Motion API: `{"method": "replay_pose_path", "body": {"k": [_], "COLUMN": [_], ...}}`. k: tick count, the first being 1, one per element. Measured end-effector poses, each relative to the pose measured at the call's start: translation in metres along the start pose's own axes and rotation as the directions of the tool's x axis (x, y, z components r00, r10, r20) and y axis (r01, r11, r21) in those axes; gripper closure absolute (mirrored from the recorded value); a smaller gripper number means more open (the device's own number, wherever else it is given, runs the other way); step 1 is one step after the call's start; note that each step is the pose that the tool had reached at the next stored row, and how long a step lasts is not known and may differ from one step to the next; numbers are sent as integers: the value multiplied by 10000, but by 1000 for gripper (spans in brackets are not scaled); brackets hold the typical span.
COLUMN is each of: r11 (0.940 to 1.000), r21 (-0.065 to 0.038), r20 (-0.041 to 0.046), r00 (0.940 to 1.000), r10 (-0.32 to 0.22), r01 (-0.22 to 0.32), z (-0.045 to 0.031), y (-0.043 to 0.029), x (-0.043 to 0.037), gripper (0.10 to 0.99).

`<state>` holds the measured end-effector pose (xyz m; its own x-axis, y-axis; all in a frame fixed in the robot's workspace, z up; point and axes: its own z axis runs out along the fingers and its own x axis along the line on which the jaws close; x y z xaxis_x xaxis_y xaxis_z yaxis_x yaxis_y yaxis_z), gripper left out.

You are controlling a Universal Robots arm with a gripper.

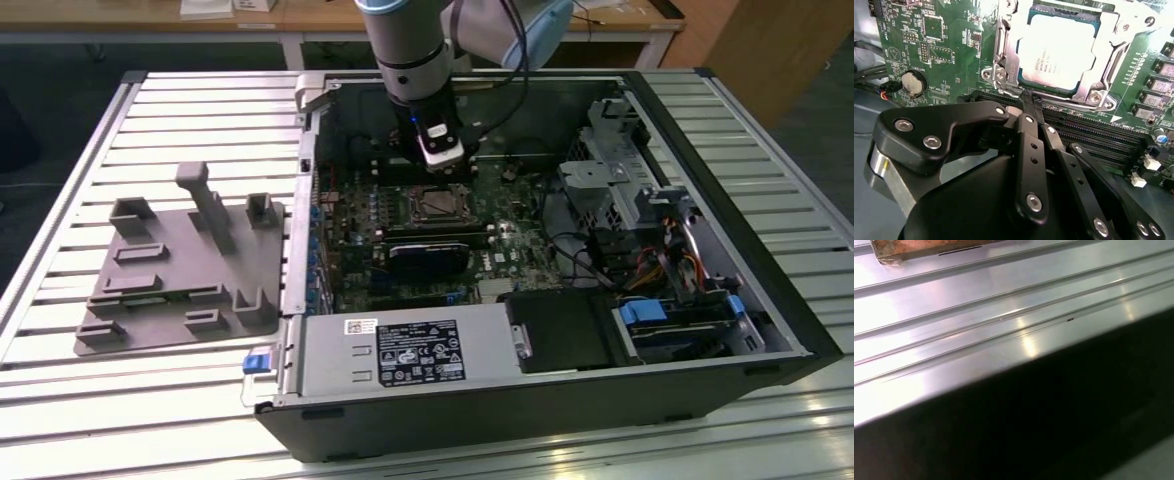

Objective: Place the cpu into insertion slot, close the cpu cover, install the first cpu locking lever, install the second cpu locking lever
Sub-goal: 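Install the first cpu locking lever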

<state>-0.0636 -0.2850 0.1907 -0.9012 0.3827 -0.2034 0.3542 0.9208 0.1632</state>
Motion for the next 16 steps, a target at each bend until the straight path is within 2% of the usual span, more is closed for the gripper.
{"method": "replay_pose_path", "body": {"k": [2,4,9,16], "r11": [10000,10000,10000,10000], "r21": [-5,27,31,53], "r20": [8,9,11,21], "r00": [10000,10000,10000,10000], "r10": [-2,-7,-7,-14], "r01": [2,6,7,14], "z": [-28,-84,-206,-232], "y": [9,14,35,39], "x": [-7,-18,-43,-49], "gripper": [984,984,984,984]}}
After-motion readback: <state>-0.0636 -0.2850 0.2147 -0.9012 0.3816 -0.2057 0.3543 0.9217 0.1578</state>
